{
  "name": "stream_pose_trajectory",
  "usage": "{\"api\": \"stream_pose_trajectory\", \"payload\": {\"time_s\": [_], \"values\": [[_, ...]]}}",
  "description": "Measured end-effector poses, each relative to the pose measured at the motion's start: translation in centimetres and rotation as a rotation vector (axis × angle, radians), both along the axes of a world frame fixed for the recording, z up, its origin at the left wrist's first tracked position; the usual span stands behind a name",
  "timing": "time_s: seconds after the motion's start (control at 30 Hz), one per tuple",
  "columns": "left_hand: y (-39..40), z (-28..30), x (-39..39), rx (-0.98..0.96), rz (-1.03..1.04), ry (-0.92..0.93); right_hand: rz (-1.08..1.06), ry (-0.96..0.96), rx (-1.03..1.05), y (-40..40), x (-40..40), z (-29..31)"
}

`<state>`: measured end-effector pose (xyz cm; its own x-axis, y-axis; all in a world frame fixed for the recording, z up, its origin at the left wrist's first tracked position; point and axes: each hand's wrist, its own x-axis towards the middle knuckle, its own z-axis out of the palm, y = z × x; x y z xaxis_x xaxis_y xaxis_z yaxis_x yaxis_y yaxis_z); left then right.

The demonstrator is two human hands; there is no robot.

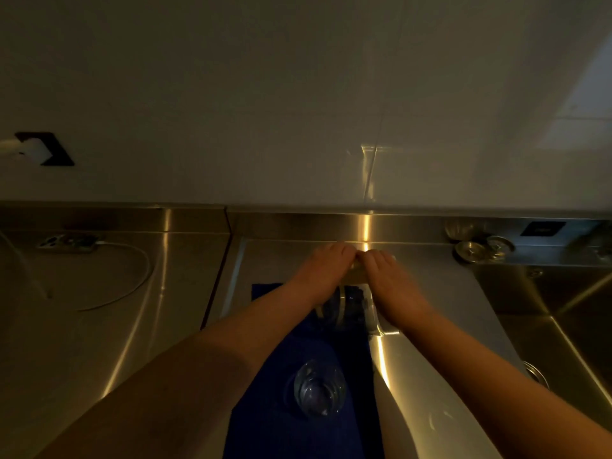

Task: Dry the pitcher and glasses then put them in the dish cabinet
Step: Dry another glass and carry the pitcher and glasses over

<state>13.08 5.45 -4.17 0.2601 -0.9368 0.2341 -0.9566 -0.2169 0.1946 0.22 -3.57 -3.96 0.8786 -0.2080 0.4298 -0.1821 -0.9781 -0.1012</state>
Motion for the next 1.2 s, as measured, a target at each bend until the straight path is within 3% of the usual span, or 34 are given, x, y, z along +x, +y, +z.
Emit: {"api": "stream_pose_trajectory", "payload": {"time_s": [0.37,0.83,1.2], "values": [[2.9,0.0,2.6,0.200,0.083,-0.209,0.022,0.009,0.241,2.7,4.0,-3.2],[1.2,-2.0,1.1,0.246,0.099,-0.193,-0.085,0.041,0.163,1.4,4.4,-5.9],[2.6,-3.7,1.8,0.017,0.214,0.019,0.000,0.041,0.101,1.6,5.2,-5.6]]}}
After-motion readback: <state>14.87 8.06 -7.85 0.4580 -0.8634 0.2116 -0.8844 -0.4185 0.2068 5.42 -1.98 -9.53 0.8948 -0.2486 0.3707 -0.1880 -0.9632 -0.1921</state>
